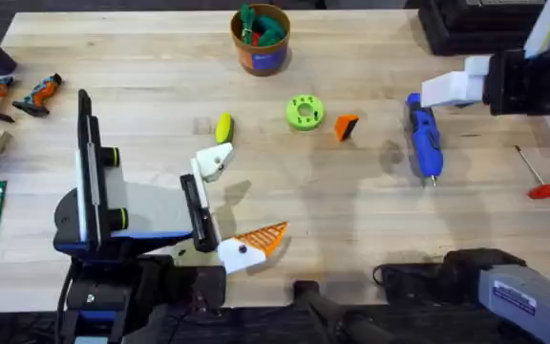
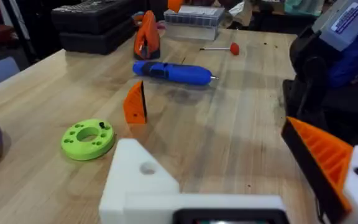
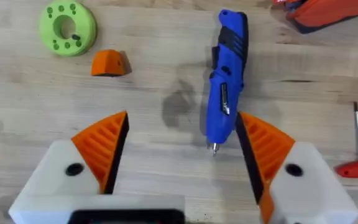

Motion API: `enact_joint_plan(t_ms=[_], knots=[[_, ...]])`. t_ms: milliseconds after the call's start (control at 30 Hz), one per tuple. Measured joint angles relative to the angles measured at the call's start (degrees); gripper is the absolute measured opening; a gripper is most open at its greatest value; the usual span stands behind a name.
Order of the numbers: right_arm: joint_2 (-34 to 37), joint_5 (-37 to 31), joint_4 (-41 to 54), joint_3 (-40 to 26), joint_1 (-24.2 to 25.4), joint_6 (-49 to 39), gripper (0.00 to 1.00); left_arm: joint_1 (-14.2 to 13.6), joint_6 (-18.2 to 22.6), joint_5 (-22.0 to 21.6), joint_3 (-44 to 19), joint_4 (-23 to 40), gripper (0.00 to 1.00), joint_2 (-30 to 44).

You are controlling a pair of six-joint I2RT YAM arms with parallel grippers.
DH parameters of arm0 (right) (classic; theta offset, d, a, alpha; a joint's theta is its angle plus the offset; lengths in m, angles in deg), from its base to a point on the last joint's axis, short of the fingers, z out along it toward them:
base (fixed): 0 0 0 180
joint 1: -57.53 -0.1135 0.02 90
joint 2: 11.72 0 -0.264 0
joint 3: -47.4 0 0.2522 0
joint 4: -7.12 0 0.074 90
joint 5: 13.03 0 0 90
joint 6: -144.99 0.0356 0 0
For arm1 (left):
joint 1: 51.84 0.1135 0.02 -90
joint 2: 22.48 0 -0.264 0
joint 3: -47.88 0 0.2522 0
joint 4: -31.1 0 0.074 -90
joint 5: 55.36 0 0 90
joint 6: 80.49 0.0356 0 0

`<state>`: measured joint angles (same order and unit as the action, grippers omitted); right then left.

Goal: Pick up the gripper from the table and insert it into the empty holder that is missing its gripper. Then pick up a screw, insert it into the mounting hole, and use the screwdriver to tighten it. Finally, clean up the table by picking up the vegetable and placing it into the bucket.

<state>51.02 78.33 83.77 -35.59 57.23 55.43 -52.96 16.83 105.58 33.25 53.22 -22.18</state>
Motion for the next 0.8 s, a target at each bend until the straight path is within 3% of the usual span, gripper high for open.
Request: enact_joint_plan(t_ms=[533, 800], knots=[[0.00, 0.58, -0.68, 0.00, -0.53, 0.00, 0.992, 0.00, 0.00, 0.00, 0.00, 0.00, 0.986, 0.00], [3.96, -0.71, 6.62, -4.72, -10.24, 0.76, 0.992, 0.00, 0.00, 0.00, 0.00, 0.00, 0.986, 0.02]])
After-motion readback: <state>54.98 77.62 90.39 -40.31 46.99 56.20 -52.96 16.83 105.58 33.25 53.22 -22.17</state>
